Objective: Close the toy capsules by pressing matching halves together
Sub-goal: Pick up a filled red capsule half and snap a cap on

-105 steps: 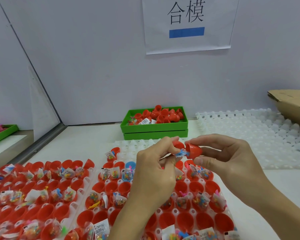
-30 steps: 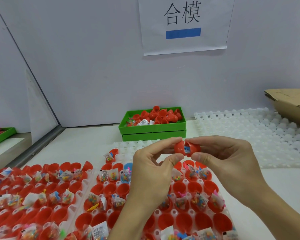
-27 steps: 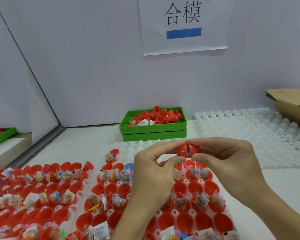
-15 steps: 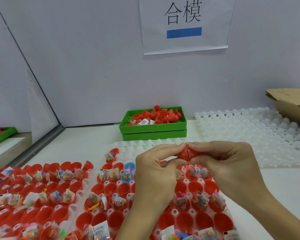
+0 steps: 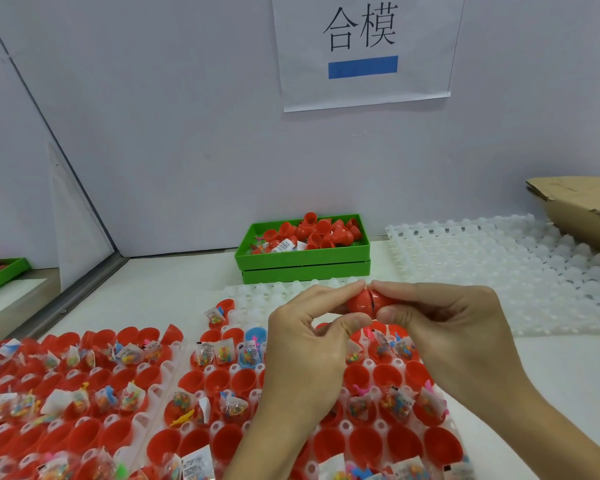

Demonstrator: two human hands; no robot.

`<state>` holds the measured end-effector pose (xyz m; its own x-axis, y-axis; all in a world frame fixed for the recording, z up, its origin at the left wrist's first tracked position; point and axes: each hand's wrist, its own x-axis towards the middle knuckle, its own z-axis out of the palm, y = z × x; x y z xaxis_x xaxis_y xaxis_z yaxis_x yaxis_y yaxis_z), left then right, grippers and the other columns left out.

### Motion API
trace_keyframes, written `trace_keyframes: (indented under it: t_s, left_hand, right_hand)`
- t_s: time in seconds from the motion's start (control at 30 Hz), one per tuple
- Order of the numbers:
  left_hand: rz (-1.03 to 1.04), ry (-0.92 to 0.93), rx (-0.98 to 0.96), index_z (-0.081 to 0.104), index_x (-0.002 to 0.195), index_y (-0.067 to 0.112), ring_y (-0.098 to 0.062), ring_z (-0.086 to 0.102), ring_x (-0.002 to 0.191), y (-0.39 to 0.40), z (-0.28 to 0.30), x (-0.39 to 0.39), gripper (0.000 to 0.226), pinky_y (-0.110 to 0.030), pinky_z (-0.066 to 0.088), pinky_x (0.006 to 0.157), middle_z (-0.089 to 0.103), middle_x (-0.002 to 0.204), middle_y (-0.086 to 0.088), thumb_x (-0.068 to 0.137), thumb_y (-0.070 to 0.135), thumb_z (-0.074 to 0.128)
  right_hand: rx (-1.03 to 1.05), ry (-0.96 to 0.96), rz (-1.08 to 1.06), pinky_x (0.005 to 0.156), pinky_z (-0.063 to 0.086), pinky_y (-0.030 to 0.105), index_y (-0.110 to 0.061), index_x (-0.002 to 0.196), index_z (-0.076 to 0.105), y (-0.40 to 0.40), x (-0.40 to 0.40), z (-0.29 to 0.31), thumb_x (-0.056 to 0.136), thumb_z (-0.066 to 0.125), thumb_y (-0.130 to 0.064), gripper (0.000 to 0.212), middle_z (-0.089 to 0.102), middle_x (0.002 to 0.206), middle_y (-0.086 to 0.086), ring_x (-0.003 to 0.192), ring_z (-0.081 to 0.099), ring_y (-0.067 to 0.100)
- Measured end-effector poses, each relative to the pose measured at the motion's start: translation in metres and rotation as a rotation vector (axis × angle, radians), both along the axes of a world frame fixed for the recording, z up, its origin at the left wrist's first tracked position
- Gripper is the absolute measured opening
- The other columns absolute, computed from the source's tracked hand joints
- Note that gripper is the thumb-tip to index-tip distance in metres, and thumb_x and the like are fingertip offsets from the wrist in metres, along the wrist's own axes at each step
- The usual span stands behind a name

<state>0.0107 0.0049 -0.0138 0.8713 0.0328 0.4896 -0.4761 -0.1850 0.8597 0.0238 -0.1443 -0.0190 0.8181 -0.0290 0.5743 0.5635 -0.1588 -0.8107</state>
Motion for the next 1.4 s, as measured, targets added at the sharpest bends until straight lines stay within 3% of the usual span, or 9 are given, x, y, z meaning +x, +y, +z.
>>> trace_keyframes:
  t_s: [0.27,0.43,0.87,0.97,1.07,1.17,1.4]
  left_hand:
    - [-0.009,0.013,-0.052,0.078,0.096,0.024,-0.004,0.068,0.076,0.0,-0.002,0.002,0.046,-0.01,0.052,0.06,0.073,0.087,0.001,0.08,-0.018,0.067]
    - [0.025,0.005,-0.035,0.078,0.096,0.027,-0.004,0.069,0.077,0.0,-0.003,0.002,0.047,-0.011,0.053,0.06,0.074,0.087,0.001,0.081,-0.016,0.067]
    - [0.035,0.051,0.004,0.076,0.089,0.033,-0.005,0.071,0.079,0.0,-0.001,0.0,0.037,-0.011,0.054,0.06,0.076,0.087,0.01,0.081,-0.002,0.073]
    - [0.064,0.057,0.03,0.076,0.085,0.034,-0.002,0.07,0.077,-0.002,-0.003,0.0,0.039,-0.009,0.052,0.06,0.075,0.083,0.013,0.08,-0.004,0.074]
    - [0.07,0.063,0.056,0.076,0.084,0.032,0.0,0.07,0.075,-0.002,-0.006,0.001,0.04,-0.008,0.051,0.061,0.074,0.079,0.016,0.078,-0.007,0.074]
    - [0.08,0.041,0.097,0.077,0.085,0.027,0.002,0.069,0.072,-0.001,-0.008,0.004,0.04,-0.007,0.05,0.06,0.073,0.074,0.016,0.077,-0.011,0.071]
    - [0.133,-0.18,0.316,0.078,0.096,0.002,0.005,0.065,0.064,-0.002,-0.019,0.006,0.027,-0.008,0.05,0.063,0.069,0.066,-0.005,0.086,-0.015,0.06]
  right_hand:
    - [-0.016,0.017,0.081,0.073,0.056,0.013,-0.039,0.085,0.077,-0.003,-0.001,0.003,0.073,0.076,0.004,0.045,0.076,0.084,-0.016,0.08,0.074,0.004]
    - [0.009,0.003,0.107,0.071,0.056,0.012,-0.039,0.088,0.076,-0.001,-0.005,0.004,0.067,0.074,-0.019,0.029,0.076,0.084,-0.017,0.078,0.074,0.003]
    - [0.003,0.035,0.212,0.068,0.058,0.018,-0.04,0.088,0.076,-0.01,0.002,0.006,0.064,0.074,-0.019,0.032,0.077,0.083,-0.01,0.072,0.075,0.013]
    - [0.005,0.032,0.192,0.068,0.058,0.016,-0.037,0.081,0.078,-0.008,0.001,0.003,0.065,0.076,-0.013,0.029,0.076,0.082,-0.011,0.074,0.075,0.009]
    - [-0.039,0.038,0.136,0.068,0.057,0.014,-0.039,0.078,0.077,-0.006,0.002,-0.001,0.072,0.076,0.008,0.047,0.076,0.08,-0.012,0.073,0.075,0.008]
    - [-0.07,0.017,0.089,0.067,0.056,0.012,-0.039,0.079,0.077,-0.004,0.001,-0.002,0.073,0.073,0.015,0.054,0.075,0.077,-0.016,0.07,0.074,0.005]
    - [-0.191,-0.016,0.021,0.063,0.052,0.005,-0.036,0.082,0.074,-0.003,0.001,-0.004,0.075,0.07,0.019,0.056,0.069,0.069,-0.03,0.066,0.069,-0.007]
